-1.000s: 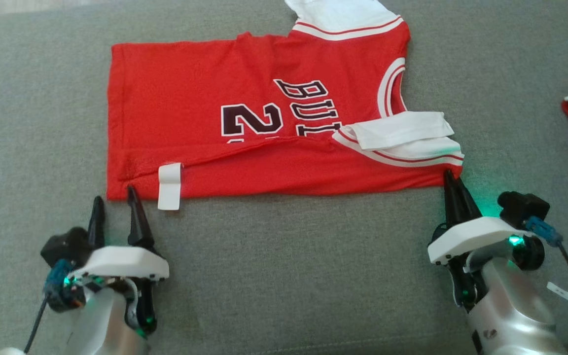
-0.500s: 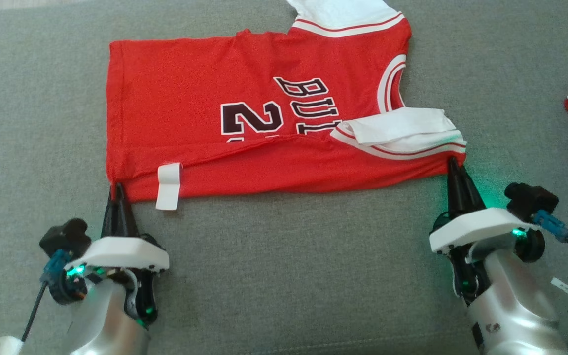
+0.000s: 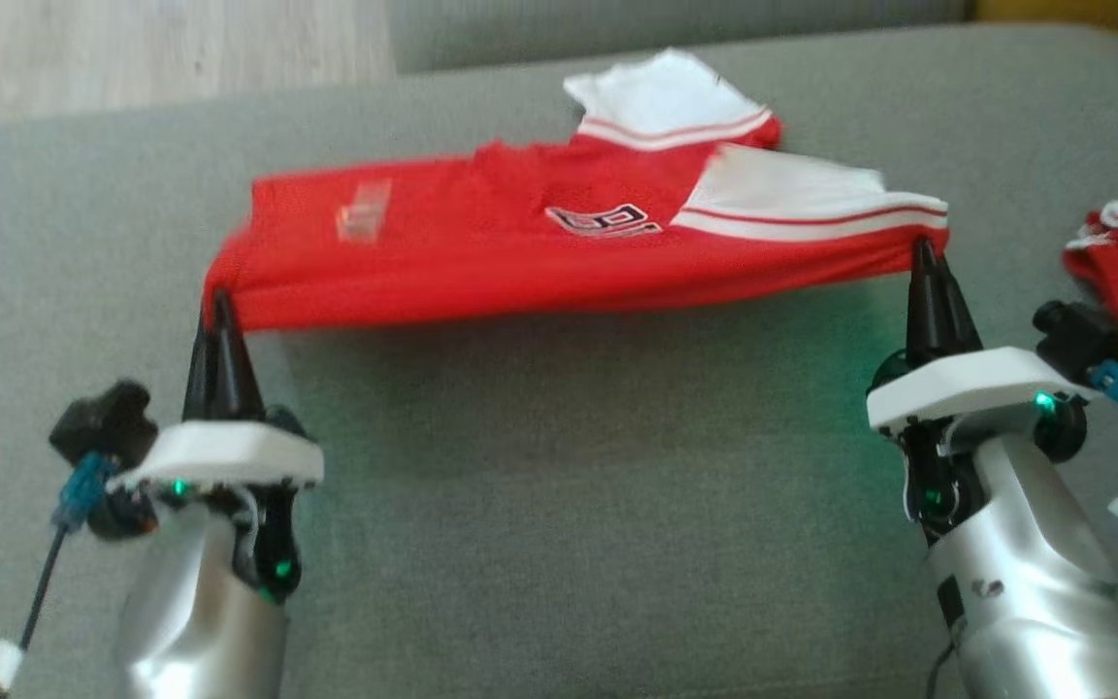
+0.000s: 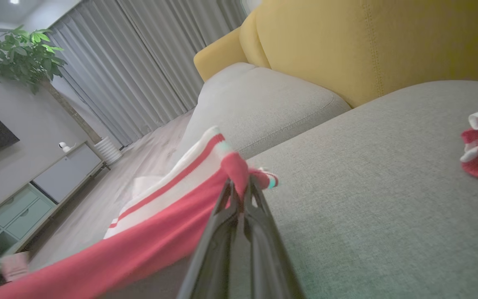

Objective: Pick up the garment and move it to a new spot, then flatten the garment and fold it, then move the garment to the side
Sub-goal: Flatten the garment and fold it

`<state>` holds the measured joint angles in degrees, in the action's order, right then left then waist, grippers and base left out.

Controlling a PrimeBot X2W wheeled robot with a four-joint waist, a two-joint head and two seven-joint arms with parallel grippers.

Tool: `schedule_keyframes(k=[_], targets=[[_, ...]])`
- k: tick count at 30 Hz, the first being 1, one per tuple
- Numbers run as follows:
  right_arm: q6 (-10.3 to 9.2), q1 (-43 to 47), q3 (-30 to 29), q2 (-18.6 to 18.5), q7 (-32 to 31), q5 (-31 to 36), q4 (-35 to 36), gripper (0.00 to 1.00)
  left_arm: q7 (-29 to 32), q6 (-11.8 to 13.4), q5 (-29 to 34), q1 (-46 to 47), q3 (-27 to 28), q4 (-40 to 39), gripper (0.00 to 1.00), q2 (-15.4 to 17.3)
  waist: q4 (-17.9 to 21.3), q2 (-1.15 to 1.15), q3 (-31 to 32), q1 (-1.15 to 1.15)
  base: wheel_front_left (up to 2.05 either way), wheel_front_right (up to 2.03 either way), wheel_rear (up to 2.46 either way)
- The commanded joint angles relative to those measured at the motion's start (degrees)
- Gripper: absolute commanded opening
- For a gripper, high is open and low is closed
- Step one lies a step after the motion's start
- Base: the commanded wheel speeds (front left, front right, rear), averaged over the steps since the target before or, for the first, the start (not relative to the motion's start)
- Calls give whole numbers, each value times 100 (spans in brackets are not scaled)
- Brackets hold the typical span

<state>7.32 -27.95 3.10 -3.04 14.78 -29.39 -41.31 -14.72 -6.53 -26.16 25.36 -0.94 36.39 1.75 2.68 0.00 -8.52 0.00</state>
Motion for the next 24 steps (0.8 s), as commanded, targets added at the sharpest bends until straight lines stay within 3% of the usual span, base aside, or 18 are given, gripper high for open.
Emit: schedule_keyframes(k=[1, 7, 14, 15, 16, 20, 24], targets=[[17, -54, 196, -77, 5, -97, 82, 0, -28, 33, 51, -131, 298, -16, 0, 112, 42, 0, 366, 0, 0, 0, 0], [17, 894, 503, -342, -193, -413, 51, 0, -28, 142, -191, -1304, 213, 212, 0, 112, 71, 0, 721, 0, 0, 0, 0], [17, 1770, 574, -481, -267, -647, 266, 0, -28, 374, -586, -2132, -176, 12, 0, 112, -17, 0, 629, 0, 0, 0, 0], [17, 1841, 572, -493, -267, -682, 328, 32, -28, 411, -573, -2185, -243, -50, 53, 112, -29, 0, 599, 0, 0, 0, 0], [17, 1889, 601, -514, -282, -689, 397, 100, -28, 435, -558, -2203, -285, -121, 100, 112, -44, 0, 567, 0, 0, 0, 0], [17, 1864, 654, -591, -312, -667, 677, 100, -28, 507, -263, -2005, -251, -442, 100, 112, -75, 0, 438, 0, 0, 0, 0], [17, 1585, 633, -694, -301, -395, 912, 100, -28, 426, 274, -1430, -190, -589, 100, 149, -90, 0, 241, 0, 0, 0, 0]])
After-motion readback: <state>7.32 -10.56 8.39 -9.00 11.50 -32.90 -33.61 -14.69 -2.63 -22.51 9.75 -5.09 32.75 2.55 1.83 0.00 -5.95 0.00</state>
